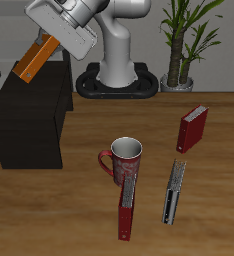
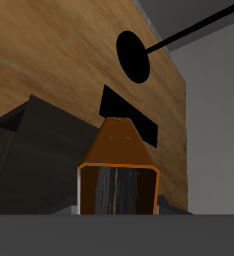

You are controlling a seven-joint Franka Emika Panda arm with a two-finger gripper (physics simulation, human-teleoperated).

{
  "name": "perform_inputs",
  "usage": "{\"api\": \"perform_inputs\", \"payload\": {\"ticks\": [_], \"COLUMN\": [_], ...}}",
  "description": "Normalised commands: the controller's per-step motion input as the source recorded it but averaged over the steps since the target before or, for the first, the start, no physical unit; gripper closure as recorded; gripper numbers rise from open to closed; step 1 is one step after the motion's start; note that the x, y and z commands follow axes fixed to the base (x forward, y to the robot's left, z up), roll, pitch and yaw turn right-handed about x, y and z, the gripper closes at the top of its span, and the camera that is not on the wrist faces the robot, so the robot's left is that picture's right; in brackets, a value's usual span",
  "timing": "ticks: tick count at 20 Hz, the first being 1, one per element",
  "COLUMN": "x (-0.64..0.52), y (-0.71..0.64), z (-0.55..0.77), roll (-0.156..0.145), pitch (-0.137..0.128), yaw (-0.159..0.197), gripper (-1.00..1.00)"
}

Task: Place the orange book flat on top of the shelf

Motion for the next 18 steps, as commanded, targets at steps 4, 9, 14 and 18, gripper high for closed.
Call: {"api": "perform_inputs", "payload": {"ticks": [4,9,14,18], "x": [0.06,0.09,0.13,0.20], "y": [-0.22,-0.21,-0.16,-0.15], "z": [-0.22,-0.36,-0.34,-0.40], "roll": [-0.053,-0.049,-0.042,0.002], "pitch": [0.030,0.040,0.045,0.104], "yaw": [0.001,-0.009,0.003,-0.021], "gripper": [1.00,1.00,1.00,1.00]}}
